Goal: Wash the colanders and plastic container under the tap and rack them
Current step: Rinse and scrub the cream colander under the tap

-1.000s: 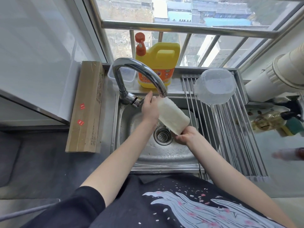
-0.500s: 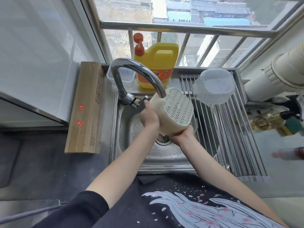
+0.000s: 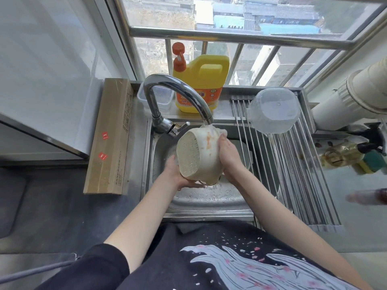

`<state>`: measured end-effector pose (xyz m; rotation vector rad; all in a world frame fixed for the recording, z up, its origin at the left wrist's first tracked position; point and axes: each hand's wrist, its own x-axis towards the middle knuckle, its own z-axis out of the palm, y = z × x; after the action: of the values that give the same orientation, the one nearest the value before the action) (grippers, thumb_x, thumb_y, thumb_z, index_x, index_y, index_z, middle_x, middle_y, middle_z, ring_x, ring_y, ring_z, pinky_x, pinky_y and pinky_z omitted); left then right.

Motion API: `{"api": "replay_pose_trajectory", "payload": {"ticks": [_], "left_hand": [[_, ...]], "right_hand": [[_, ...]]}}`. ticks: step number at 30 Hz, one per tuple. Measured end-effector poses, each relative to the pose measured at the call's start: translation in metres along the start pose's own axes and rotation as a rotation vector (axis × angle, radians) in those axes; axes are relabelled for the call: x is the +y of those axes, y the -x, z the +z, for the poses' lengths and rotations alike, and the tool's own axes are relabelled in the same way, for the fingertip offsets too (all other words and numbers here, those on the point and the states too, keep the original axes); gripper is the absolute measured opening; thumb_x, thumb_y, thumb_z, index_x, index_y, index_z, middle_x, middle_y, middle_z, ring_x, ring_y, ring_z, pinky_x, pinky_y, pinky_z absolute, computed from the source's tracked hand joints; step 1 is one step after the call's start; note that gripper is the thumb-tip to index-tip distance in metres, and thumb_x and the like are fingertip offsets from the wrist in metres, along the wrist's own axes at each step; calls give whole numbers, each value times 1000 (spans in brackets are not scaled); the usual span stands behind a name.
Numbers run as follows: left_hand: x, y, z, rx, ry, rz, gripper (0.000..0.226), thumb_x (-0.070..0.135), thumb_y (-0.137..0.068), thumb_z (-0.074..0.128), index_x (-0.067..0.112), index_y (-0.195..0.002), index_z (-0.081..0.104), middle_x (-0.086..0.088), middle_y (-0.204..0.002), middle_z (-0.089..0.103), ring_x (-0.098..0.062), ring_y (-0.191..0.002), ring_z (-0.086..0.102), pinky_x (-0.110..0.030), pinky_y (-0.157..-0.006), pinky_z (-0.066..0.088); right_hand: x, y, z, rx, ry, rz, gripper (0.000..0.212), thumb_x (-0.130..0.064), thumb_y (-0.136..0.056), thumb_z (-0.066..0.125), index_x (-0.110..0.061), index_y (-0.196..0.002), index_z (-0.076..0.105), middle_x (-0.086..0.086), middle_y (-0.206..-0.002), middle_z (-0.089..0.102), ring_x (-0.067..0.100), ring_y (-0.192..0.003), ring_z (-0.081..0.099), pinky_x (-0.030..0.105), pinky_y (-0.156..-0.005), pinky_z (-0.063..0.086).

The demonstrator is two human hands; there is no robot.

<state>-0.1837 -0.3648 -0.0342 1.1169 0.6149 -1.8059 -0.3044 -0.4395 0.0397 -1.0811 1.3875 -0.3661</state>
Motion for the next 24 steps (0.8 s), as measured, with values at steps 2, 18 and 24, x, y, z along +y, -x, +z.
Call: {"api": "replay_pose_trajectory", "payload": {"ticks": [2,18,24], "left_hand": [[5,-3,8,-89,-22,-8,57,60,-84,37,18,-115,61,-18,-123,58,-43,-122,48,-63,-103,31],[-6,-27,33,110,3,176,65,71,-86,26,21,-98,66,-10,-80,73,-32,-75,70,-43,-69,56],[-25,-20,26,199,30,204,69,74,-86,17,24,-111,58,-11,-96,63,-31,-86,58,-40,-72,48]], "right_hand": [[-2,-2,3,0,-19,3,56,-51,-100,22,-17,-133,53,3,-120,61,22,-112,56,43,-102,43],[3,3,-3,35,262,-403,29,-34,-81,73,-15,-96,57,-5,-90,58,8,-82,57,25,-69,45],[-2,-16,0,109,214,-212,49,-44,-96,45,-16,-57,41,-2,-55,46,16,-54,42,31,-54,32]]}}
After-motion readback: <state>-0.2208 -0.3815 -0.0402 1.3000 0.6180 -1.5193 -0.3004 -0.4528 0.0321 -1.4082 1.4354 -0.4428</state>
